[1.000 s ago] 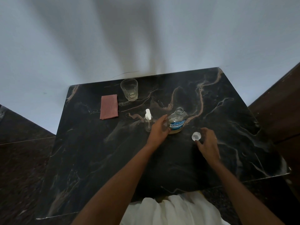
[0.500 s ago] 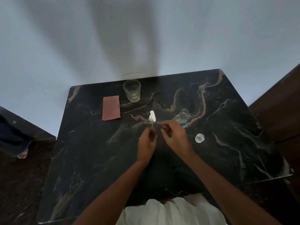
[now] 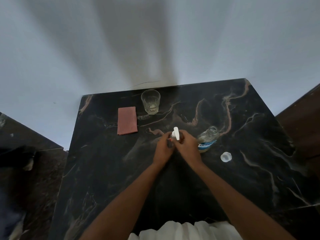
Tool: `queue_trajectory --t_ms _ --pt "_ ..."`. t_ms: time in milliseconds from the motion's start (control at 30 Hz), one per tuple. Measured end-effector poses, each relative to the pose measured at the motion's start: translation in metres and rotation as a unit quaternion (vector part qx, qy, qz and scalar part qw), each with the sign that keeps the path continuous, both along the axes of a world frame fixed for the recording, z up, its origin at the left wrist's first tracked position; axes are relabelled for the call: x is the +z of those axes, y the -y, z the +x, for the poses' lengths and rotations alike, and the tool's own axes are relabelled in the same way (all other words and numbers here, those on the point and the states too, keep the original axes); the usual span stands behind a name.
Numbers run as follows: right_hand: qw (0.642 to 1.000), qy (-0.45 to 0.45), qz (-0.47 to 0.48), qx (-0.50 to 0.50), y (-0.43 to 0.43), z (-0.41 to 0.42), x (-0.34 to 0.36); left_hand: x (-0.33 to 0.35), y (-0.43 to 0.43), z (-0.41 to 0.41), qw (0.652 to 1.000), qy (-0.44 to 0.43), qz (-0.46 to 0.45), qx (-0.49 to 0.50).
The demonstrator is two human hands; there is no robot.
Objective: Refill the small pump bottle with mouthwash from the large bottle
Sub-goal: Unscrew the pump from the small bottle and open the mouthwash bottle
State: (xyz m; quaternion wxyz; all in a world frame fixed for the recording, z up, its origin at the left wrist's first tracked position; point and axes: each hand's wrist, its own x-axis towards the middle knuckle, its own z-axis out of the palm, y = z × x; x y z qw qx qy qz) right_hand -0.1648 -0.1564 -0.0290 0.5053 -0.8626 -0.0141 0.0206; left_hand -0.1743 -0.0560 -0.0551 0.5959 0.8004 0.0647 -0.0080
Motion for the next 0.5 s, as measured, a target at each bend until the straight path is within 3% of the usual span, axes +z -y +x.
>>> queue_trajectory --t_ms 233,500 --pt "0.996 0.041 -0.071 -0.019 0.000 0.004 0.006 -0.005 -0.004 -0.005 0.998 0.049 -0.008 -0.024" --pt "0.998 0.033 -0.044 0.029 -0.001 0.002 0.028 0.006 0.004 -0.015 0.994 0.009 -0.106 -0.037"
